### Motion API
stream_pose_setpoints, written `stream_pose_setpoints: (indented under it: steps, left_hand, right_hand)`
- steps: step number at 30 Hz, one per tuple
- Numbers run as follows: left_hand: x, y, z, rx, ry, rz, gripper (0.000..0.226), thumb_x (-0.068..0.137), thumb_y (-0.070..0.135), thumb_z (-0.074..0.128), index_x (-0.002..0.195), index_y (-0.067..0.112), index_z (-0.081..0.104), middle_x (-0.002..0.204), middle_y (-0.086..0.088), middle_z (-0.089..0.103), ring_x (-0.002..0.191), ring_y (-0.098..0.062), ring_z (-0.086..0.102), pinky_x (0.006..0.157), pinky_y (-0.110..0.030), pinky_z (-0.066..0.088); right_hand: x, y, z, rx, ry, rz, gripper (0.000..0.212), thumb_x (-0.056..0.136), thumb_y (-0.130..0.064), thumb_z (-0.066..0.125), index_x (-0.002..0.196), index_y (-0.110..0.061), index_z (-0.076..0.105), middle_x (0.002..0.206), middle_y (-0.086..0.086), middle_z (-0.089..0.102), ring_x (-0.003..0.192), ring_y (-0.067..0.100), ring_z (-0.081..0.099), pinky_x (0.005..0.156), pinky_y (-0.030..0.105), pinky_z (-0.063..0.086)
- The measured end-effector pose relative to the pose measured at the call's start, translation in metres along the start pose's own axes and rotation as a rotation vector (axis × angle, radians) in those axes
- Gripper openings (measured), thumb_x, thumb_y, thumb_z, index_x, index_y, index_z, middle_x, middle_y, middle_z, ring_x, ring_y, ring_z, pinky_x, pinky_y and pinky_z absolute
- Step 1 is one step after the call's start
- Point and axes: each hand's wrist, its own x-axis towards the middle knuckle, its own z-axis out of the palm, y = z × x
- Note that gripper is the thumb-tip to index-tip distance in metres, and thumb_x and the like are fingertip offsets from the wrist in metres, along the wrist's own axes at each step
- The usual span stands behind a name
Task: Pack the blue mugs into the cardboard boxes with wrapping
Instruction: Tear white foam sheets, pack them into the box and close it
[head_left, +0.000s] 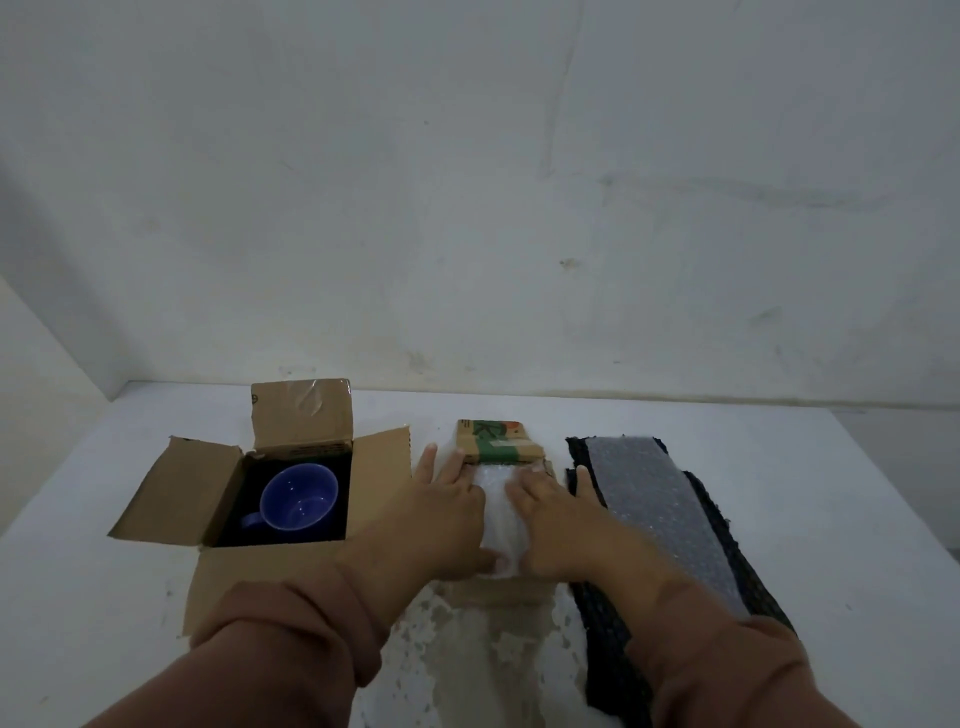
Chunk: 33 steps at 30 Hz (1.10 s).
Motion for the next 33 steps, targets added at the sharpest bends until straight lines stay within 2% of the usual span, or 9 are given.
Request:
stream_pose_setpoints:
  steps: [6,9,12,14,17,20,24,29,33]
  left_hand:
    - [0.01,0.005,0.005,0.022,0.034,-0.006,0.08,0.086,0.052,0.054,0.141,-0.001,0.032,0.153,-0.018,0.032,0.147,-0.035,0.002,0.118,-0.049,-0.003]
    - [0.008,0.006,0.005,0.017,0.022,-0.007,0.08,0.087,0.05,0.053,0.143,-0.001,0.028,0.154,-0.018,0.028,0.147,-0.035,0.001,0.119,-0.047,0.0]
    - [0.005,0.004,0.005,-0.055,0.055,-0.012,0.074,0.086,0.045,0.056,0.141,0.002,0.032,0.153,-0.016,0.03,0.148,-0.031,0.003,0.12,-0.046,0.003]
    - [0.001,0.006,0.005,-0.146,0.074,-0.025,0.068,0.086,0.038,0.056,0.141,0.006,0.032,0.155,-0.013,0.026,0.148,-0.029,0.003,0.12,-0.044,0.003]
    - [-0.004,0.017,0.004,-0.293,0.108,-0.023,0.06,0.089,0.015,0.048,0.145,0.013,0.026,0.159,-0.008,0.015,0.148,-0.026,0.0,0.12,-0.04,-0.001]
    - [-0.009,0.033,0.001,-0.438,0.129,0.029,0.059,0.09,0.009,0.044,0.146,0.019,0.027,0.158,-0.004,0.017,0.148,-0.02,0.006,0.119,-0.036,-0.001]
    - [-0.014,0.055,-0.002,-0.623,0.16,0.078,0.046,0.095,0.013,0.043,0.14,0.02,0.038,0.151,0.0,0.032,0.14,-0.016,0.025,0.113,-0.027,0.02]
    - [-0.014,0.076,-0.003,-0.783,0.184,0.034,0.036,0.094,0.015,0.045,0.129,0.021,0.051,0.134,0.0,0.047,0.126,-0.015,0.04,0.099,-0.019,0.03]
    - [-0.015,0.085,-0.007,-0.877,0.139,-0.025,0.033,0.096,0.016,0.046,0.128,0.019,0.054,0.131,-0.002,0.049,0.118,-0.015,0.048,0.094,-0.021,0.04]
  right_hand:
    - [0.014,-0.008,0.004,0.041,0.005,0.038,0.093,0.082,-0.053,0.054,0.15,-0.019,0.001,0.159,0.006,0.002,0.147,0.024,0.001,0.111,0.066,-0.006]
    - [0.013,-0.005,0.007,0.152,0.045,0.006,0.092,0.082,-0.049,0.059,0.15,-0.016,0.006,0.158,0.006,0.006,0.146,0.025,0.006,0.116,0.056,0.005]
    - [0.003,0.007,0.018,0.754,0.251,-0.03,0.062,0.082,-0.013,0.062,0.141,-0.013,0.041,0.151,0.005,0.031,0.139,0.02,0.028,0.111,0.027,0.027]
    - [-0.01,0.022,0.035,0.999,0.528,0.158,0.036,0.083,-0.002,0.057,0.117,-0.012,0.063,0.125,0.005,0.056,0.115,0.018,0.051,0.098,0.026,0.041]
    - [-0.034,0.048,0.068,0.789,0.48,0.522,0.01,0.086,-0.008,0.053,0.078,-0.011,0.059,0.083,0.002,0.055,0.079,0.015,0.051,0.072,0.025,0.046]
    - [-0.056,0.057,0.091,0.56,0.353,0.59,0.013,0.088,-0.012,0.054,0.077,-0.006,0.059,0.062,-0.008,0.034,0.07,0.014,0.047,0.06,0.023,0.04]
    - [-0.056,0.06,0.106,0.538,0.39,0.667,0.035,0.09,-0.012,0.051,0.056,-0.015,0.046,0.07,-0.005,0.048,0.07,0.015,0.051,0.069,0.023,0.046]
    - [-0.056,0.074,0.11,0.654,0.32,0.617,0.031,0.09,-0.017,0.053,0.061,-0.01,0.061,0.066,-0.001,0.055,0.064,0.014,0.052,0.073,0.025,0.051]
    - [-0.06,0.066,0.113,0.46,0.286,0.543,0.023,0.089,-0.018,0.051,0.106,-0.009,0.062,0.114,0.007,0.056,0.101,0.017,0.056,0.086,0.021,0.043]
